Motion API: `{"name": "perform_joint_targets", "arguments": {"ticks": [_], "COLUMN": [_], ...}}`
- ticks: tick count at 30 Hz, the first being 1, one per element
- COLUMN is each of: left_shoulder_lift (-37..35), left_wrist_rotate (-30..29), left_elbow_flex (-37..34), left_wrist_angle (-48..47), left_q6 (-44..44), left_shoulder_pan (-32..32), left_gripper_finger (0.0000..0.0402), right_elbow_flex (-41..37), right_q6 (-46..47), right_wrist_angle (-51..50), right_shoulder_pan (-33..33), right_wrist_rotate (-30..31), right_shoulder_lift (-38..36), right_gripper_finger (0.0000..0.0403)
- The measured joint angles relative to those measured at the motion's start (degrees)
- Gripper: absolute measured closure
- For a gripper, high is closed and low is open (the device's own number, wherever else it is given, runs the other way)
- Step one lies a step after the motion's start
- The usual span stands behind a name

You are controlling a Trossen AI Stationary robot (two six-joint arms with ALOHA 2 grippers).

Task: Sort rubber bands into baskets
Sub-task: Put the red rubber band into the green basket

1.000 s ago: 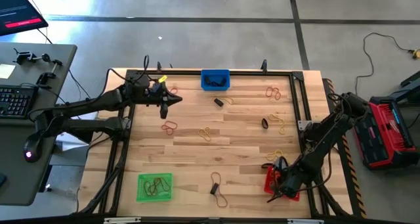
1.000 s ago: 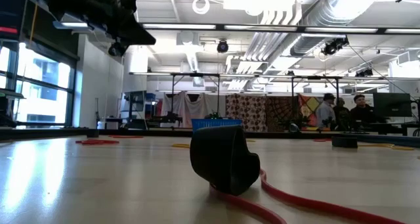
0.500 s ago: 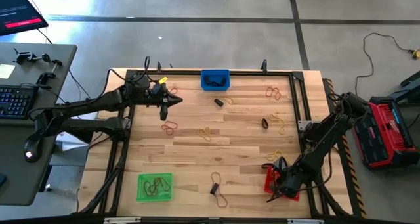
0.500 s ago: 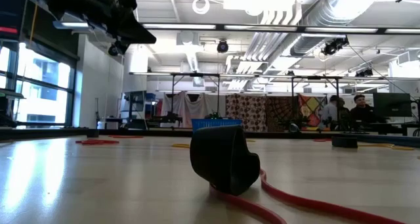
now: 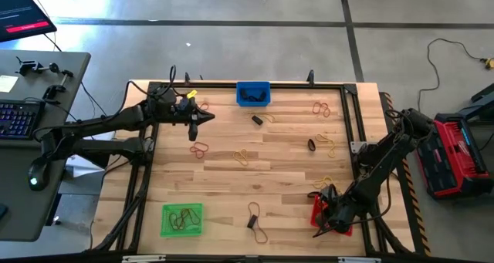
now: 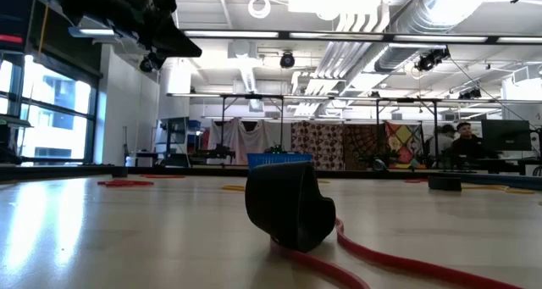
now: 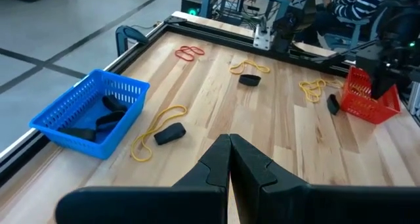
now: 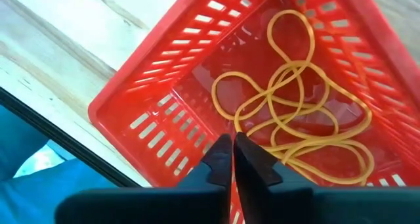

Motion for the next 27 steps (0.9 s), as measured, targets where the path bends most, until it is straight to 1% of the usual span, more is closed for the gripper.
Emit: {"name": "perform_joint_targets", "arguments": {"ticks": [5, 7, 10, 16, 20, 27], "left_shoulder_lift": [0.0, 0.0, 0.0, 0.0, 0.0, 0.0], "left_wrist_rotate": [-0.2, -0.2, -0.3, -0.2, -0.1, 0.7], "left_elbow_flex": [0.0, 0.0, 0.0, 0.0, 0.0, 0.0], "left_wrist_angle": [0.3, 2.0, 4.5, 5.1, 5.2, 5.2], "left_q6": [-2.0, -2.5, -2.5, -2.6, -2.0, -2.4], "left_shoulder_pan": [0.0, 0.0, 0.0, 0.0, 0.0, 0.0], "left_gripper_finger": [0.0401, 0.0401, 0.0401, 0.0401, 0.0401, 0.0401], "right_elbow_flex": [0.0, 0.0, 0.0, 0.0, 0.0, 0.0], "right_q6": [-0.8, -1.5, -1.4, -0.1, -1.0, 1.5], "right_wrist_angle": [0.0, 0.0, -0.7, -0.5, -0.5, 1.0], "right_shoulder_pan": [0.0, 0.0, 0.0, 0.0, 0.0, 0.0], "right_wrist_rotate": [-1.1, -1.6, -0.2, 2.7, 3.1, 3.3], "right_shoulder_lift": [0.0, 0.0, 0.0, 0.0, 0.0, 0.0], "right_gripper_finger": [0.0401, 0.0402, 0.0402, 0.0402, 0.0403, 0.0403]}}
